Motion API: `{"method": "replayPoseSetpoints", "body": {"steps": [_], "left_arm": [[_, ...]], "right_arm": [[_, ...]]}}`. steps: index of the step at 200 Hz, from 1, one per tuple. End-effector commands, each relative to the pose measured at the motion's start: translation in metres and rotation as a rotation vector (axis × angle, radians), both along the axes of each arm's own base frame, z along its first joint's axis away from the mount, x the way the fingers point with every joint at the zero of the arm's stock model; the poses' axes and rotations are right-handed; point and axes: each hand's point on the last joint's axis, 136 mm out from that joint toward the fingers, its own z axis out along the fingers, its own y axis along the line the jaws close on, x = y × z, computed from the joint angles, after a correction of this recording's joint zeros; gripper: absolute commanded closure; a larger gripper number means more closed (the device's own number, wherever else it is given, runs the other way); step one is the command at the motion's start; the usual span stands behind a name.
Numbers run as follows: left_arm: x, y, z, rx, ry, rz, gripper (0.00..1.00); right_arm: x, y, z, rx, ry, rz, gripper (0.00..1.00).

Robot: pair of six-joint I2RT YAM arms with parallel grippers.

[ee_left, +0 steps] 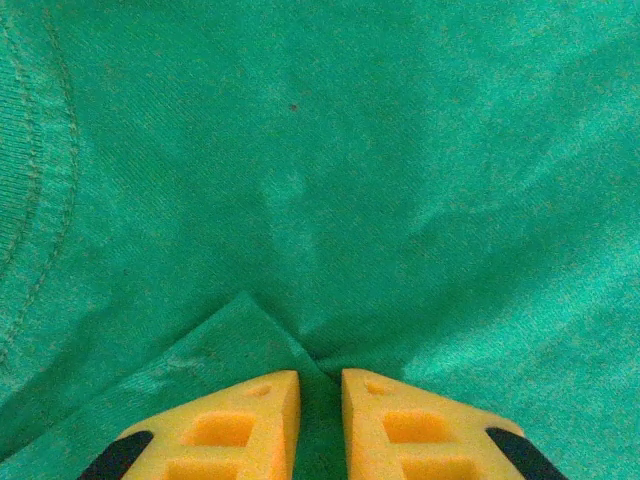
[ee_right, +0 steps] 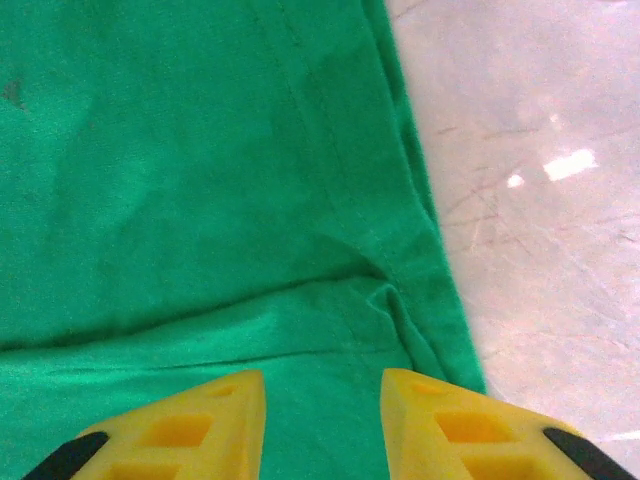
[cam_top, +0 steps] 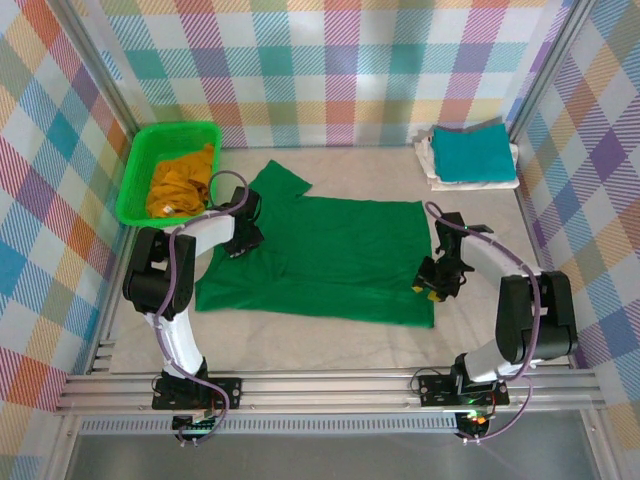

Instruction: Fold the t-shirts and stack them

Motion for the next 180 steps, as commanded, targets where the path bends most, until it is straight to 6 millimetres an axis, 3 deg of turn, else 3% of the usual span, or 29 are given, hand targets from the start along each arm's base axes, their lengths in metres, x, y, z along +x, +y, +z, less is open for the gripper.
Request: {"method": "replayPoseSetpoints", "body": {"steps": [1, 38, 71, 108, 180], "left_arm": [[-0.035, 0.008, -0.034, -0.002, 0.151, 0.012, 0.80], [-0.035, 0.009, -0.034, 0.003, 0.155, 0.010, 0.80], [-0.032, 0.009, -0.027, 0.008, 0.144, 0.007, 0.80], [-0.024, 0.009, 0.006, 0.018, 0.078, -0.008, 0.78], [-0.018, 0.013, 0.056, 0.078, -0.007, -0.037, 0.73]], "right_arm": [[0.002, 0.005, -0.010, 0.031, 0.015, 0.003, 0.64], [0.005, 0.003, -0.021, 0.015, 0.019, -0.005, 0.64], [0.006, 0.002, -0.025, 0.010, 0.009, -0.013, 0.80], [0.012, -0.002, -0.013, -0.014, -0.026, -0.014, 0.98], [0.020, -0.004, 0.016, -0.024, -0.093, -0.017, 1.00]]}}
